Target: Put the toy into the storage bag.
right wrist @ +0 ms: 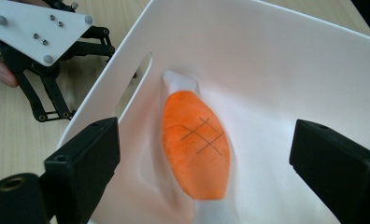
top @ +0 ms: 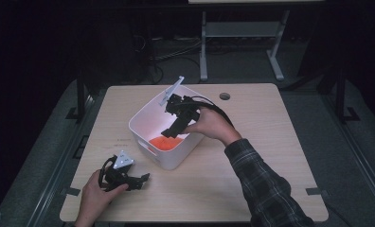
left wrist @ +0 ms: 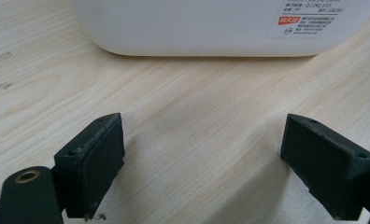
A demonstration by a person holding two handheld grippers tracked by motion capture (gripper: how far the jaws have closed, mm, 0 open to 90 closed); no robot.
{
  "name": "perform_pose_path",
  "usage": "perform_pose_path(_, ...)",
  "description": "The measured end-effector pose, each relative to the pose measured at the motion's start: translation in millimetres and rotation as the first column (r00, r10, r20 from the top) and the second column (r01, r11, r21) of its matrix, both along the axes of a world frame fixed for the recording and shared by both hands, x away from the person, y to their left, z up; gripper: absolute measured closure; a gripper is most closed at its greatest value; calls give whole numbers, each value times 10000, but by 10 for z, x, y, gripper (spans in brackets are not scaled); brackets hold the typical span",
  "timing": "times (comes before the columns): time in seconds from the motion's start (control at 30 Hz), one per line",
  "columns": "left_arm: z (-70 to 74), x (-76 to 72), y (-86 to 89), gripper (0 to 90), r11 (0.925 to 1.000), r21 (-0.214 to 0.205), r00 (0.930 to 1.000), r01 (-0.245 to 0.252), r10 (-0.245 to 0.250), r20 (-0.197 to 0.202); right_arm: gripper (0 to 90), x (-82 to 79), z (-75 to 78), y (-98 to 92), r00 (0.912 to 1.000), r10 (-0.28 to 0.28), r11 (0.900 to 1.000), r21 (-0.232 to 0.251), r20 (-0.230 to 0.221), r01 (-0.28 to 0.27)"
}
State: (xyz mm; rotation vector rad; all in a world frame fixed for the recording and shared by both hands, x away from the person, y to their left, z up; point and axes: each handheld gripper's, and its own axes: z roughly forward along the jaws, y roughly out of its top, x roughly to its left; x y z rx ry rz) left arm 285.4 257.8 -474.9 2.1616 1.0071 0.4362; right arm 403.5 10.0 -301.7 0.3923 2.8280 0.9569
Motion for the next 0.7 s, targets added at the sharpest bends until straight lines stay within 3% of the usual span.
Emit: perform_pose_path(0.7,-2,-1,-2,126,10000,-38,10000,-21,21,16,80,-166,74,-691,9945,-1040,9934,506,107,1033)
